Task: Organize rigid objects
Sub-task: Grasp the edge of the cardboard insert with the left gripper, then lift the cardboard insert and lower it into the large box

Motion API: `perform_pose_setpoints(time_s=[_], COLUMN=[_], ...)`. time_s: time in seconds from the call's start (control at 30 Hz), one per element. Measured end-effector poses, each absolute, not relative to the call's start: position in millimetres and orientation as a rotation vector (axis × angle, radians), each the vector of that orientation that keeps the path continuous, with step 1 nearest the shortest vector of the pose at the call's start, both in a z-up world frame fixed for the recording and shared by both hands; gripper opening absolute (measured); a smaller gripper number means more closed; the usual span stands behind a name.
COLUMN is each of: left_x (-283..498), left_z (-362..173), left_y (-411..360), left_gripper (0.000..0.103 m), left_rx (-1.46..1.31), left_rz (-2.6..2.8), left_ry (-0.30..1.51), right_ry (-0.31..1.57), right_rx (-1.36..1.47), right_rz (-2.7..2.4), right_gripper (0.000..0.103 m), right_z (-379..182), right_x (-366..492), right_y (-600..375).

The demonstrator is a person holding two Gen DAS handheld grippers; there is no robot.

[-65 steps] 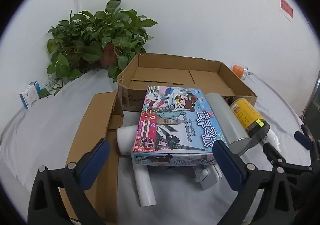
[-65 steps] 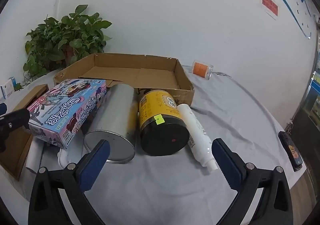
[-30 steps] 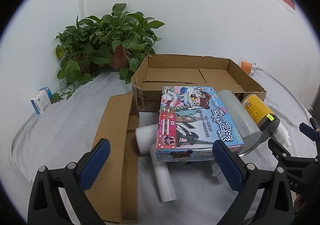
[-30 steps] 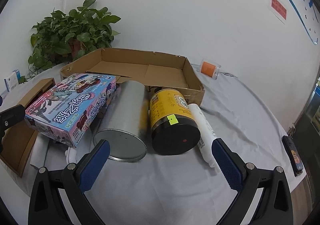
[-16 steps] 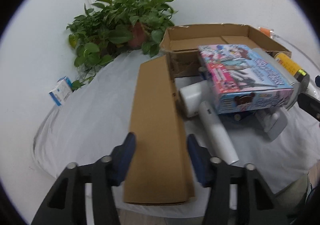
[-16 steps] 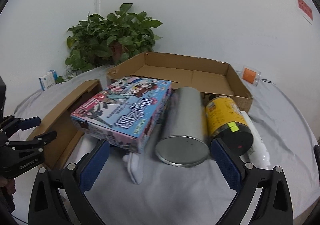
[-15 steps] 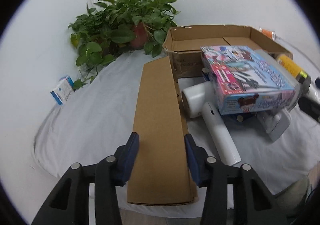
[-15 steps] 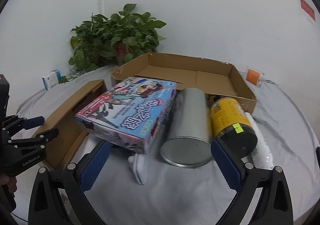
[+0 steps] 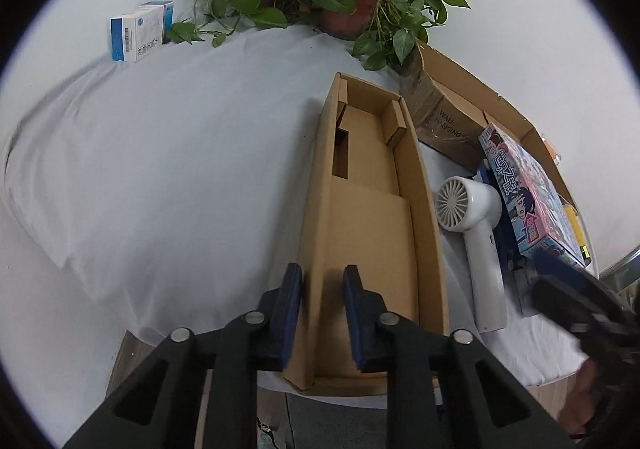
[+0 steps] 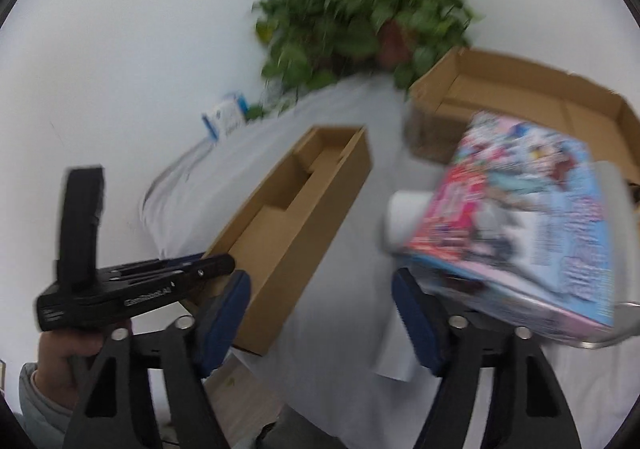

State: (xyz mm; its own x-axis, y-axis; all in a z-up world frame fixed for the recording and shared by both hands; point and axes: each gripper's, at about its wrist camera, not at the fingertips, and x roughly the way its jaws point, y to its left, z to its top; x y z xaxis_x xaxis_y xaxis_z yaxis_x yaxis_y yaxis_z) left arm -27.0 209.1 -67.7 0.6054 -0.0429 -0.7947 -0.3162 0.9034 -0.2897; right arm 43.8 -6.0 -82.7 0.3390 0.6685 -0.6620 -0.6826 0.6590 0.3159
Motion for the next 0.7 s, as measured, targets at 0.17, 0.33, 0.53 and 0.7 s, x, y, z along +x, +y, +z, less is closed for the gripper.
perform_pose_setpoints(time_s=[0.17,0.33,0.53,0.7], left_x=[-25,-20,-10,16], left_z=[-66,-63,-8,50], left_y=[208,210,182,159], left_gripper=[0.011,0.008,0.008,0.008], left_rx=[-0.396,-0.346,-0.209,-0.110], left_rz=[0.154,0.163,0.176,0.130], left_ry=[0.926,0.936,0.824,0.678], right_ry=[0.994,0.957,0.855,0.723], right_rx=[-0.113,-0.095,0.013,0.090], right_rz=[0.878,0.781,0.746,0.684], right_gripper=[0.026,0.017,0.015,0.015], right_z=[-122,-125,-70,-7], right_x=[51,60,74,98], right_y=[69,74,38,6])
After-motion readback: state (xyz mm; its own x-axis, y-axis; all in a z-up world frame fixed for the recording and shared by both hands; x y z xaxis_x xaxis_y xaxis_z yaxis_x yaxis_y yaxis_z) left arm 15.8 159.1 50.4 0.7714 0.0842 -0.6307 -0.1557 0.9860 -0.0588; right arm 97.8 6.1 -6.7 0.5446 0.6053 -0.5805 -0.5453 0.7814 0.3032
